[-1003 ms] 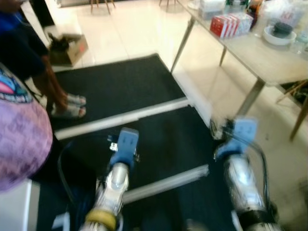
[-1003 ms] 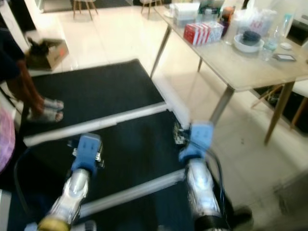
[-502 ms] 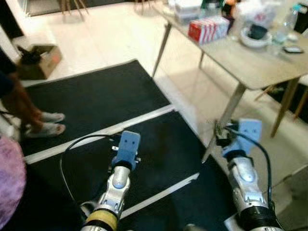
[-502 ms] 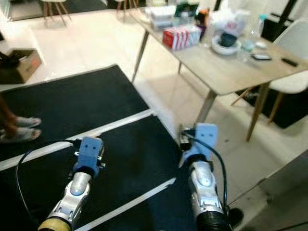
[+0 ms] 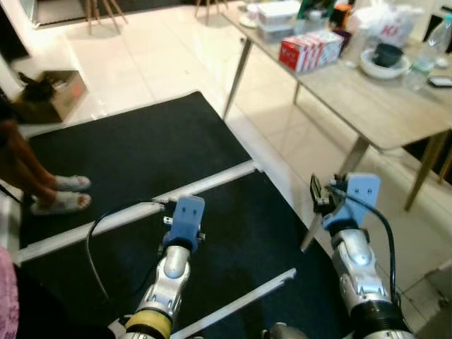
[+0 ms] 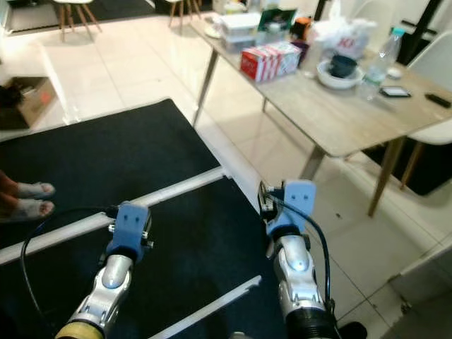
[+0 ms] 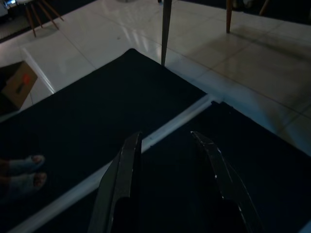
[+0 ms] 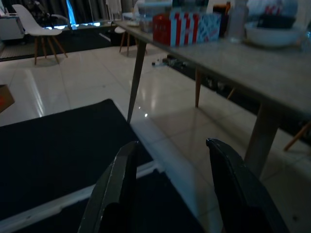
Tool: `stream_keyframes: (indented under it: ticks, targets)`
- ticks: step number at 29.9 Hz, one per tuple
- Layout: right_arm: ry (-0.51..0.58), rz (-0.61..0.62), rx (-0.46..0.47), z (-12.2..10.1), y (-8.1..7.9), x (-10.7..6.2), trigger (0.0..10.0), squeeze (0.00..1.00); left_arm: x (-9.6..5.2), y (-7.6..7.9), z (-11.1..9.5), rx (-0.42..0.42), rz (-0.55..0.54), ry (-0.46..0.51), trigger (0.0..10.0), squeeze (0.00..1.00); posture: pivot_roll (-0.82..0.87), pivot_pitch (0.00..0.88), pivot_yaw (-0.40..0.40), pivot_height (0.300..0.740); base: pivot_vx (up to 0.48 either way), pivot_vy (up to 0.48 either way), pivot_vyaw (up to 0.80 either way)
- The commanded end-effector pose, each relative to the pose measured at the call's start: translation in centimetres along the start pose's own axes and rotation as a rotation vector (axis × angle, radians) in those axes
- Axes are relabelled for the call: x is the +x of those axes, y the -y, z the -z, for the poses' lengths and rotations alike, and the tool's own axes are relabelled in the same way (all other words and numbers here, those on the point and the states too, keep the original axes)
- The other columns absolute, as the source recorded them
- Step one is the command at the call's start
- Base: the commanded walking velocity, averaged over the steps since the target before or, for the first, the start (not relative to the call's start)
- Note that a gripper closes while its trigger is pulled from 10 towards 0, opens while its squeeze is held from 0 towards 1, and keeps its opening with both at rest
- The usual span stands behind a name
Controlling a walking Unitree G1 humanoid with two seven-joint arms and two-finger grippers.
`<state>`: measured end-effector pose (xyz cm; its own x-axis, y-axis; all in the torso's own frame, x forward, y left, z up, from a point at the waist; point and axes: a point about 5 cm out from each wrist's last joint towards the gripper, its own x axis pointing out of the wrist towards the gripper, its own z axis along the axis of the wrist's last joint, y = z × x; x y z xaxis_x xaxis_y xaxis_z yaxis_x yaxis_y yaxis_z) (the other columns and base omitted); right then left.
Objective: Restocking fridge
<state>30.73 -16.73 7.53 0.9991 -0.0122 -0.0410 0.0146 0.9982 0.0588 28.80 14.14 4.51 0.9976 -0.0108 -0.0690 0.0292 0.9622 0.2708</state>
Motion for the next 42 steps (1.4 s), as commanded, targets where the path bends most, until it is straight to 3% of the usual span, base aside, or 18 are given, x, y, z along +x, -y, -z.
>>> stream_keyframes:
  ticks: [1, 19, 31, 42]
  targets:
    - [-0.014, -0.008, 0.003, 0.3, -0.5, -0.1, 10.0, 0.00, -0.3, -0.2, 0.5, 0.005, -0.006, -0.021, 10.0, 0.00, -0.04, 0.068, -0.039, 0.740, 0.337, 0.000, 0.00]
    - [0.057, -0.032, -0.071, -1.7, -0.9, 0.6, 10.0, 0.00, -0.1, -1.5, -0.7, 0.024, -0.019, 0.032, 10.0, 0.00, -0.04, 0.069, -0.034, 0.740, 0.331, 0.000, 0.00]
    - [0.030, -0.035, -0.080, -0.7, -1.0, 0.1, 10.0, 0.00, -0.5, -1.6, -0.5, 0.037, -0.011, 0.029, 10.0, 0.00, -0.03, 0.060, -0.028, 0.740, 0.320, 0.000, 0.00]
    - [0.016, -0.037, -0.080, -0.5, -1.0, 0.1, 10.0, 0.00, -1.0, -0.8, -0.2, 0.038, 0.016, 0.023, 10.0, 0.00, -0.03, 0.071, -0.037, 0.740, 0.311, 0.000, 0.00]
